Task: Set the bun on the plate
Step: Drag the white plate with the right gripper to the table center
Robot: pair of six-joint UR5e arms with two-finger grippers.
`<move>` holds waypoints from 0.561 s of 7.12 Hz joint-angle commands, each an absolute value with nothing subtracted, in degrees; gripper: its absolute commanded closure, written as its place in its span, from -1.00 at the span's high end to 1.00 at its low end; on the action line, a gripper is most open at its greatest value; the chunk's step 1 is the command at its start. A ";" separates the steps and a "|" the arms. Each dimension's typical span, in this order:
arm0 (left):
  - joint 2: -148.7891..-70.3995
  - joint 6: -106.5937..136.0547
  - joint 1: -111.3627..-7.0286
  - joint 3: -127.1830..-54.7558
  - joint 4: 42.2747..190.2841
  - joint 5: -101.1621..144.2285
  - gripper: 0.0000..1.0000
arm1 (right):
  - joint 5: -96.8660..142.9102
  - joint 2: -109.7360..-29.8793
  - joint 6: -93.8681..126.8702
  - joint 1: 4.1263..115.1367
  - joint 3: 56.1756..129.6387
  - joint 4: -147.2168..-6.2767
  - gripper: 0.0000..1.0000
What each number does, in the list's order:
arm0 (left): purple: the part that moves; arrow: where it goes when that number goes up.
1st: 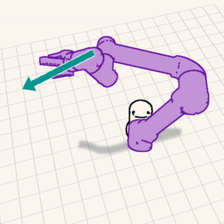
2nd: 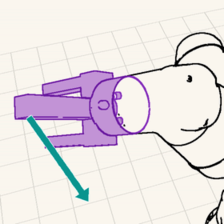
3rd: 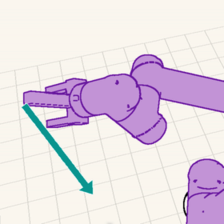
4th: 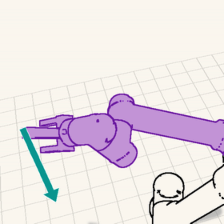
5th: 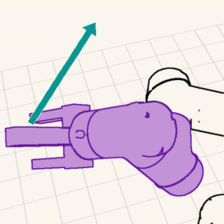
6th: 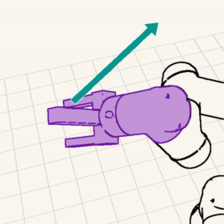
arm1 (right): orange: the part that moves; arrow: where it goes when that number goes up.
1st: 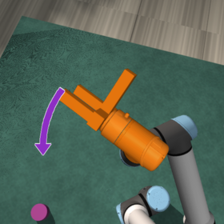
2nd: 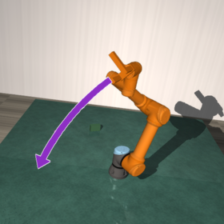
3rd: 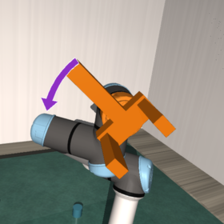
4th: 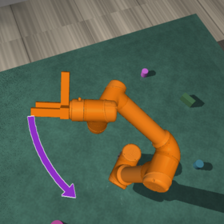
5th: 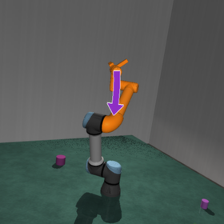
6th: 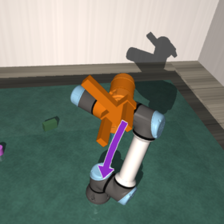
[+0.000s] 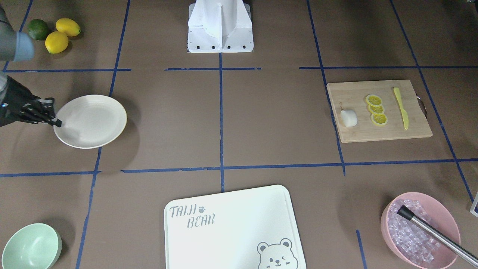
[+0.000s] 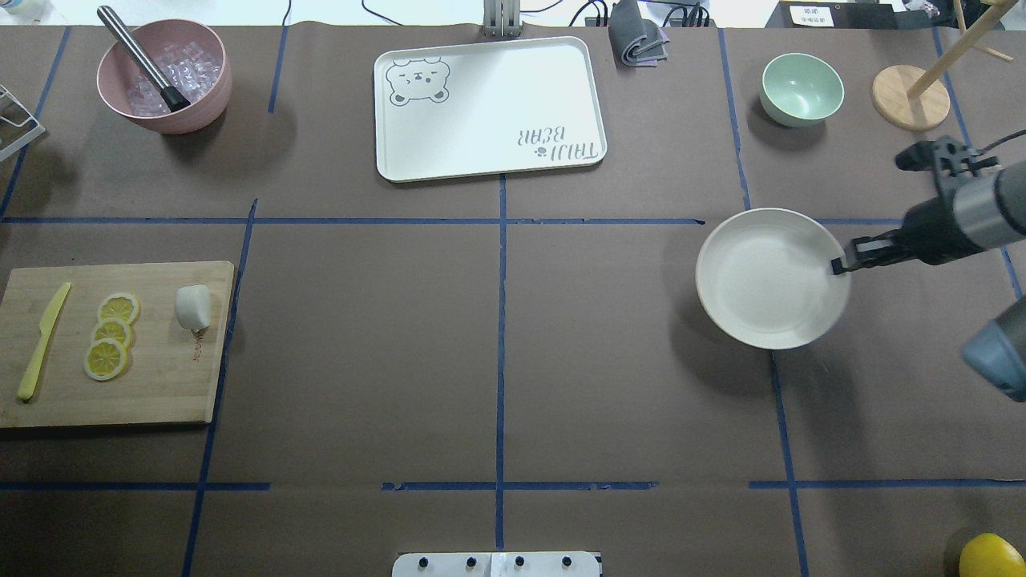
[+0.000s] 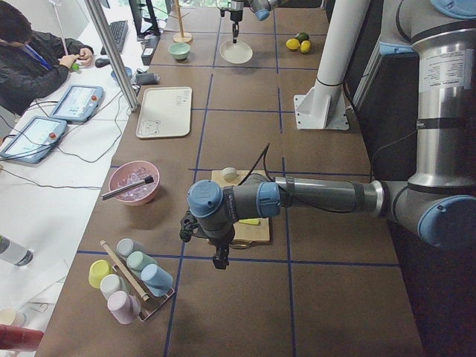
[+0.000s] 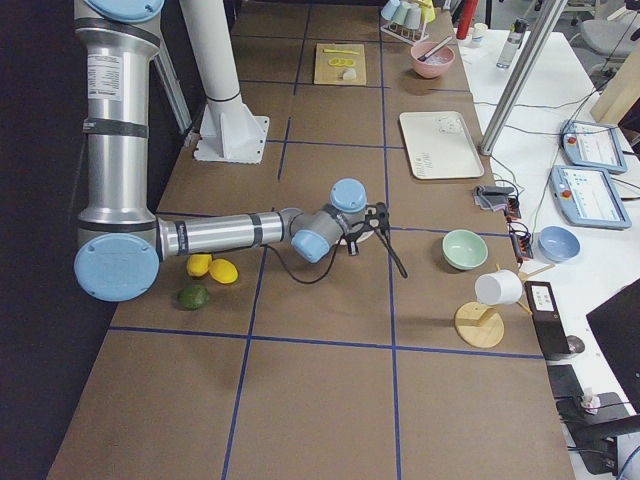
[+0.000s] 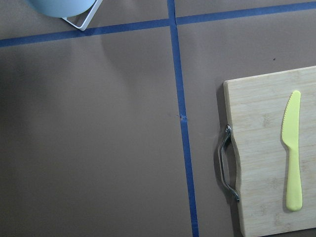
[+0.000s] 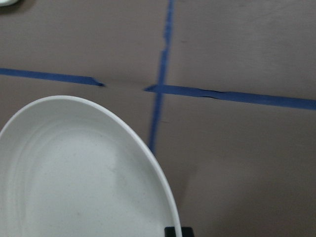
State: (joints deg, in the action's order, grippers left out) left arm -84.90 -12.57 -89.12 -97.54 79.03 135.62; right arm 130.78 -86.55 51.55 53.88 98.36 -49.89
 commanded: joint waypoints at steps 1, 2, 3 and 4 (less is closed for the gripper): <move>-84.82 -12.57 -89.12 -97.73 78.93 135.62 1.00 | 120.73 -69.71 69.53 40.32 97.57 -56.72 -0.96; -84.90 -12.57 -89.12 -97.73 79.01 135.62 1.00 | 117.72 -61.69 71.52 37.21 96.95 -66.52 -0.95; -84.82 -12.66 -89.12 -97.73 79.01 135.62 1.00 | 115.77 -58.04 73.11 34.74 96.07 -70.80 -0.95; -84.81 -12.57 -89.12 -97.73 79.01 135.62 1.00 | 113.14 -55.66 76.17 32.28 93.45 -70.67 -0.95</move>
